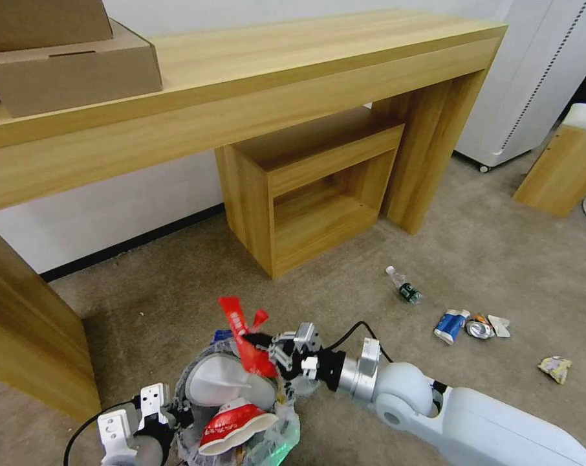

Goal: Pick up the trash bin and place the garbage on the floor into it.

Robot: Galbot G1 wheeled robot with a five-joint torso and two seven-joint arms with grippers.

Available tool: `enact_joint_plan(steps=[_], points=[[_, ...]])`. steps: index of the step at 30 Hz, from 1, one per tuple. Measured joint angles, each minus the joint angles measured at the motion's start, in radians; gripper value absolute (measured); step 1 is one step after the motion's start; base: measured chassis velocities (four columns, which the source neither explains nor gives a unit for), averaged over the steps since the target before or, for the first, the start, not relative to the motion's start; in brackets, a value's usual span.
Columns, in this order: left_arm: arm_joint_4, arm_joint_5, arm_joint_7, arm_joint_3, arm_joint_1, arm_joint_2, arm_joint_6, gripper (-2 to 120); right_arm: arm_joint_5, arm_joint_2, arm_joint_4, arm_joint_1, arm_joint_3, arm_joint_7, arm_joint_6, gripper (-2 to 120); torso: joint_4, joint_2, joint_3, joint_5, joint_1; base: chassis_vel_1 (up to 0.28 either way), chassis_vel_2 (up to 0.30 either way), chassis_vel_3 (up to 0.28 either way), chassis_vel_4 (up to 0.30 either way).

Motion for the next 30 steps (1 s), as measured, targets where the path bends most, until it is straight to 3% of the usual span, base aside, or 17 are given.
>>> enact_joint_plan(steps=[10, 13, 19, 22, 30], points=[[-0.032, -0.169, -0.074, -0.018, -0.018, 0.075, 0.025, 0, 0.025, -0.018, 0.006, 0.000, -0.045, 0.003, -0.015, 0, 0.0000, 0.000, 0.000, 0.0001, 0.000, 0.000, 0.000, 0.000, 0.000], [-0.043, -0.251, -0.106, -0.025, -0.030, 0.101, 0.033, 0, 0.052, -0.029, 0.019, 0.017, -0.104, -0.006, -0.019, 0, 0.0001, 0.000, 0.000, 0.0002, 0.000, 0.000, 0.000, 0.000, 0.000], [-0.050, -0.309, -0.130, -0.035, -0.046, 0.123, 0.034, 0, 0.065, -0.039, 0.035, 0.067, -0.189, -0.024, -0.022, 0, -0.0001, 0.000, 0.000, 0.0000, 0.000, 0.000, 0.000, 0.000, 0.000], [-0.075, -0.351, -0.167, -0.035, -0.062, 0.134, 0.046, 0, 0.078, -0.031, 0.042, 0.120, -0.278, -0.011, -0.029, 0, 0.0002, 0.000, 0.000, 0.0000, 0.000, 0.000, 0.000, 0.000, 0.000], [-0.106, -0.373, -0.191, -0.065, -0.037, 0.162, 0.054, 0, 0.082, 0.001, -0.013, 0.115, -0.351, 0.017, -0.042, 0, 0.0000, 0.000, 0.000, 0.0003, 0.000, 0.000, 0.000, 0.000, 0.000]])
